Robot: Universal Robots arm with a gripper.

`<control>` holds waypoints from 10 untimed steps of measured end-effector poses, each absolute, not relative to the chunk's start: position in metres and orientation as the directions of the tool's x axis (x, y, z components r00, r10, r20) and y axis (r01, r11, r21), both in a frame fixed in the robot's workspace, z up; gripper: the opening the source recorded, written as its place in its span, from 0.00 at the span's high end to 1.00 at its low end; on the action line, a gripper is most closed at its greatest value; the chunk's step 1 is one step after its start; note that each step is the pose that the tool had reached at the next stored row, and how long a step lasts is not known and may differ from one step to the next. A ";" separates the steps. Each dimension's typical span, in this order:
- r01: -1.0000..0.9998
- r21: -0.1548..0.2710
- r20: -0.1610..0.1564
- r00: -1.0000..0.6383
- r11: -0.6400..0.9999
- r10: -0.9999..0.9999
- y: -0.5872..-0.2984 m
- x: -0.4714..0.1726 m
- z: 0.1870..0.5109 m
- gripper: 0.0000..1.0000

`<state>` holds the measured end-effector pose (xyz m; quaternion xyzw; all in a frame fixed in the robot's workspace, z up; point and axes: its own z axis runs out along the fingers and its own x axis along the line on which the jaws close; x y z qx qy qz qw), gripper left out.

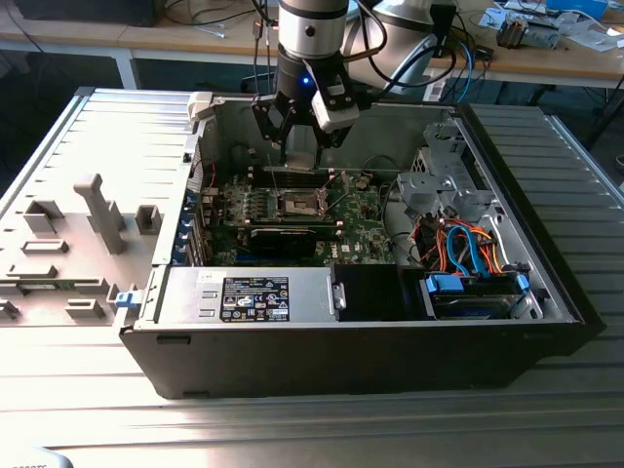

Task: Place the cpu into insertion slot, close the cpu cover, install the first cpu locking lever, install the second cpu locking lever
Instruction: 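Place the cpu into insertion slot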

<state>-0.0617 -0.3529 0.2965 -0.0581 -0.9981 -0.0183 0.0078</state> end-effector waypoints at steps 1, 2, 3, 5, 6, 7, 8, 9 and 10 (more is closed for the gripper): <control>0.119 0.036 0.018 -0.993 0.992 0.119 -0.353 -0.062 0.296 0.45; 0.121 0.035 0.018 -0.993 0.992 0.121 -0.353 -0.062 0.296 0.45; 0.123 0.035 0.018 -0.992 0.992 0.123 -0.353 -0.062 0.296 0.45; 0.127 0.034 0.017 -0.992 0.991 0.127 -0.353 -0.062 0.296 0.45; 0.131 0.032 0.017 -0.991 0.991 0.130 -0.353 -0.062 0.296 0.45; 0.133 0.032 0.017 -0.991 0.991 0.133 -0.353 -0.062 0.296 0.45; 0.136 0.030 0.017 -0.991 0.990 0.136 -0.353 -0.062 0.296 0.45; 0.138 0.029 0.017 -0.990 0.990 0.138 -0.353 -0.062 0.296 0.45; 0.140 0.027 0.017 -0.990 0.990 0.139 -0.353 -0.062 0.296 0.45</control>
